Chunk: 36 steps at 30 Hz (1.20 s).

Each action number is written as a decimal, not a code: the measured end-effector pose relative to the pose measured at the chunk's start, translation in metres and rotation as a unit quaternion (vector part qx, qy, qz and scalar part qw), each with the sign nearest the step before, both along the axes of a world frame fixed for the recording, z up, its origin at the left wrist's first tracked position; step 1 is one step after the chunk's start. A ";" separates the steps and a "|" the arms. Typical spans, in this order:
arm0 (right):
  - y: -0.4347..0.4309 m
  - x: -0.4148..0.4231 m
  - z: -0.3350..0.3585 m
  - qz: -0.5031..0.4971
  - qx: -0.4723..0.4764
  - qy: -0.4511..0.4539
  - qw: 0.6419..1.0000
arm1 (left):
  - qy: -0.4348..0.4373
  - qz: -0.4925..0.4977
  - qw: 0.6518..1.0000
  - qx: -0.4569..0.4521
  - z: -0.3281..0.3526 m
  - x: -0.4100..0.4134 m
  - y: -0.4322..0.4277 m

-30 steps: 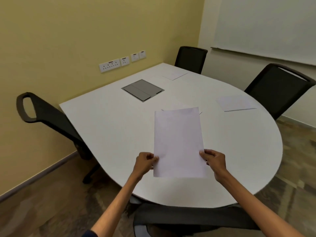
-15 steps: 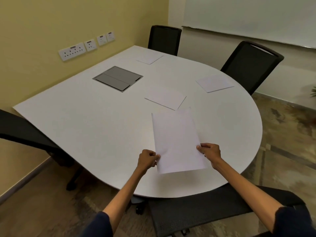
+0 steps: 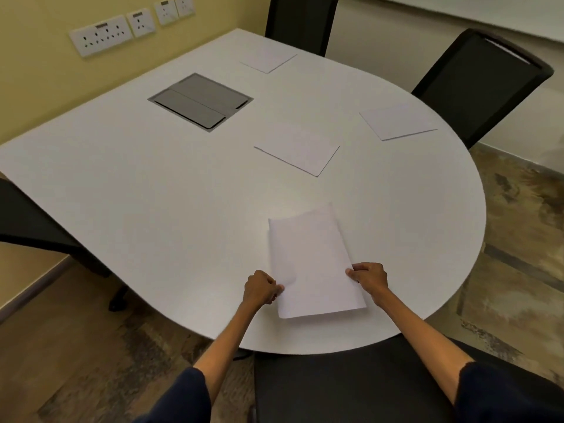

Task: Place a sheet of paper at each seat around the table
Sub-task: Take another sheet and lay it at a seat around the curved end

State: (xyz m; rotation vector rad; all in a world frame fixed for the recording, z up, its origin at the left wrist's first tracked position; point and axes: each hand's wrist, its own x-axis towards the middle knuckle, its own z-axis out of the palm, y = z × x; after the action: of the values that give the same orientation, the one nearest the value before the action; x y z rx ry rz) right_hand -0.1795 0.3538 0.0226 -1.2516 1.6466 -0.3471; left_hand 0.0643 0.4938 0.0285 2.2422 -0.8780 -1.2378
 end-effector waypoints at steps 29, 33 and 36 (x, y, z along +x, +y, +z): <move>-0.002 -0.003 -0.025 0.215 -0.101 0.190 0.953 | -0.224 -0.073 0.972 0.015 -0.040 0.002 -0.002; -0.013 0.007 -0.023 0.353 -0.139 0.241 0.893 | -0.250 -0.180 0.950 -0.055 -0.043 0.010 -0.012; -0.021 0.016 -0.026 0.452 -0.145 0.270 0.838 | -0.251 -0.291 0.922 -0.037 -0.047 0.015 -0.020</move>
State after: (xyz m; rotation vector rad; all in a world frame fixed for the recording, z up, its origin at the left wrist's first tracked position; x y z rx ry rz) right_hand -0.1634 0.3325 -0.0034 -2.3499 1.2429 0.4026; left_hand 0.0792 0.4737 -0.0189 2.3535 -1.8567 -0.8065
